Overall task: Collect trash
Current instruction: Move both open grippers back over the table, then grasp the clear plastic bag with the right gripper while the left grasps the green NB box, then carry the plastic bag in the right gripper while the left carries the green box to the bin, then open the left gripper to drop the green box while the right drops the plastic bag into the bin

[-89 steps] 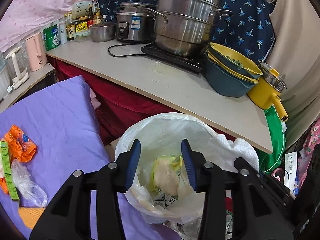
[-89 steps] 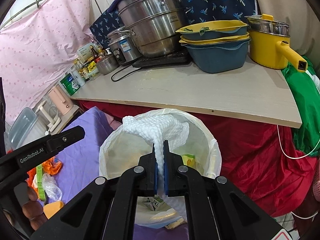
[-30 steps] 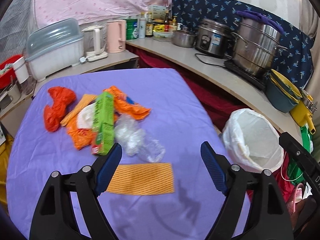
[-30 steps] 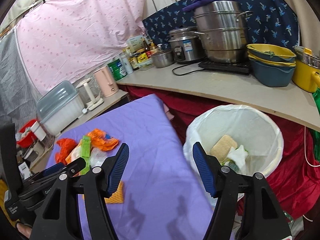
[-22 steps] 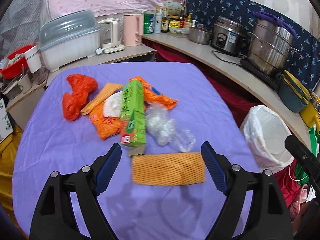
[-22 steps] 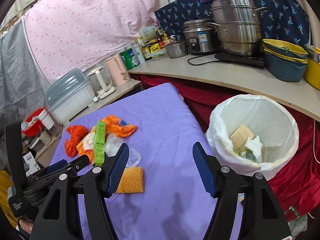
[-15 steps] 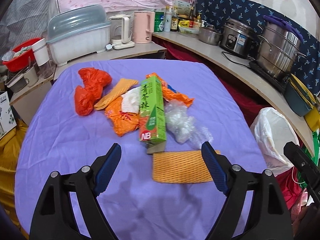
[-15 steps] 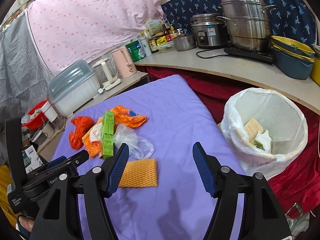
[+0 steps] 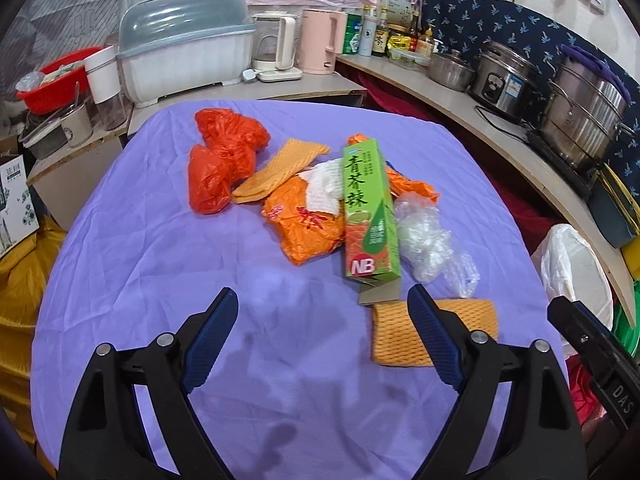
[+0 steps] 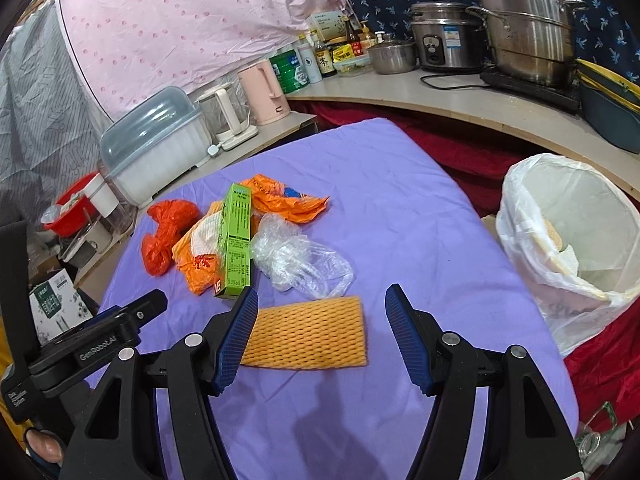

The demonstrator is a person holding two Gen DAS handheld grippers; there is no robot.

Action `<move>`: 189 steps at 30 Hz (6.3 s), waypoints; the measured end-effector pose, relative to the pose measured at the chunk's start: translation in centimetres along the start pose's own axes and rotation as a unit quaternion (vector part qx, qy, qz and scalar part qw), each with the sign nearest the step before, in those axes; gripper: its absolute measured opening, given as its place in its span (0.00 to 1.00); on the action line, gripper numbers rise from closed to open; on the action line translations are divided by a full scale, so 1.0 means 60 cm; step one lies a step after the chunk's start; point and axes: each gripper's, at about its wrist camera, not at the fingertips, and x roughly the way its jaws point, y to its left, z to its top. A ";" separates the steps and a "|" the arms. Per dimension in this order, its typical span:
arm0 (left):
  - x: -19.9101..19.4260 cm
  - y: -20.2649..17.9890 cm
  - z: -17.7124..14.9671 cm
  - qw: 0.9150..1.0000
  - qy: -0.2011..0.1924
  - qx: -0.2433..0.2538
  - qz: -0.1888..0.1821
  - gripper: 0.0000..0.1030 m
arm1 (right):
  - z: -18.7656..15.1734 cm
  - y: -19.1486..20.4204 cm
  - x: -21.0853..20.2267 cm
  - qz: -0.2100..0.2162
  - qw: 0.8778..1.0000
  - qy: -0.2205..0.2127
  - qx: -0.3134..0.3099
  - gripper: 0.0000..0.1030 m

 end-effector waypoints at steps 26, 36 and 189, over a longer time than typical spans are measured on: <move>0.098 0.048 0.041 0.998 0.032 -0.046 0.001 0.80 | 0.043 0.055 0.214 0.015 0.998 0.061 -0.020 0.62; 0.108 0.051 0.041 0.998 0.040 -0.050 -0.003 0.80 | 0.028 0.054 0.249 0.022 0.995 0.090 -0.022 0.36; 0.033 -0.501 -0.030 0.980 0.006 0.165 -0.110 0.64 | 0.056 -0.470 -0.101 -0.111 0.971 -0.108 0.184 0.52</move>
